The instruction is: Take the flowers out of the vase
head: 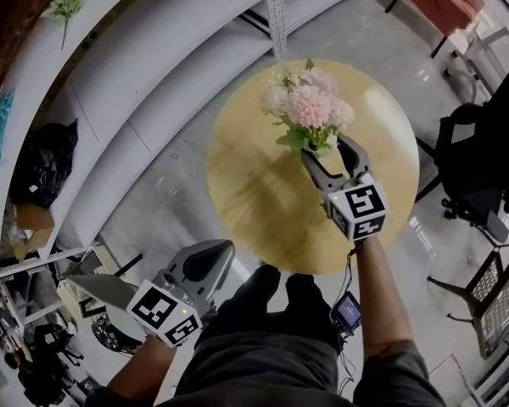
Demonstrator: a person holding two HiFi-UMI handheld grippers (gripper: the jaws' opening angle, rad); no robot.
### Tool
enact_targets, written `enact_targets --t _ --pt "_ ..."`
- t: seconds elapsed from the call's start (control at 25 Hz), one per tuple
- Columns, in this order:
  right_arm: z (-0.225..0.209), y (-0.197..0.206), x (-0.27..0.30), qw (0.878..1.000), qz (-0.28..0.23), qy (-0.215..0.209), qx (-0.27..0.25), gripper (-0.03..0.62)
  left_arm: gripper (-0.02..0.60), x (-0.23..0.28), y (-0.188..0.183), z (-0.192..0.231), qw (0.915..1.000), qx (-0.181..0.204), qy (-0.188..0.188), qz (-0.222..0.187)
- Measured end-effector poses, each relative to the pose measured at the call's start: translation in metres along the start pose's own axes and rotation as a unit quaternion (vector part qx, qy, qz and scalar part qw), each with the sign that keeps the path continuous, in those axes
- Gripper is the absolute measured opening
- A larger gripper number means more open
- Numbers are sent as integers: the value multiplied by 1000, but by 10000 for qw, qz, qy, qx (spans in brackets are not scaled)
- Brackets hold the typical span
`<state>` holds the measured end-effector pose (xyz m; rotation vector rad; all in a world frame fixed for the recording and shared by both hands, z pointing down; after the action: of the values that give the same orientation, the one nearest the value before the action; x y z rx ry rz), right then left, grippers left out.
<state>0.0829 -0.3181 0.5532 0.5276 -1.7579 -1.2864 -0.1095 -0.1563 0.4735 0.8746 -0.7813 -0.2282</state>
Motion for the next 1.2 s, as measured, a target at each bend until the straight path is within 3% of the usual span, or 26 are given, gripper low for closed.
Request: enact_targets --t 0.44,0.88,1.04,1.2 --pt "5 3 19 9988 56 -379 -294 233 9 -1 12 -2 9997 -115 -194 43" --pt "-1 -8 24 9993 -73 -236 -270 227 9 -5 9 4 9995 -150 -270 25" --pt "-5 -12 20 9996 -152 -68 -214 135 9 -6 5 3 9997 -118 -235 19" --pt "-6 -15 18 9997 -204 -8 -100 92 9 -7 1 4 9997 -113 -214 -18"
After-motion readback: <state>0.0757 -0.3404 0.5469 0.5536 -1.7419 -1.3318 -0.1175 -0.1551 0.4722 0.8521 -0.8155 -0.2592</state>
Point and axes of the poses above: the fingertips, and each gripper's own axes: x forward along the fingers, z to its left, y out of its underside, the point moved 3 cm from there along -x, backward along the fingers, and after that the axes turned 3 degrees about z, right-handed, at the moved point
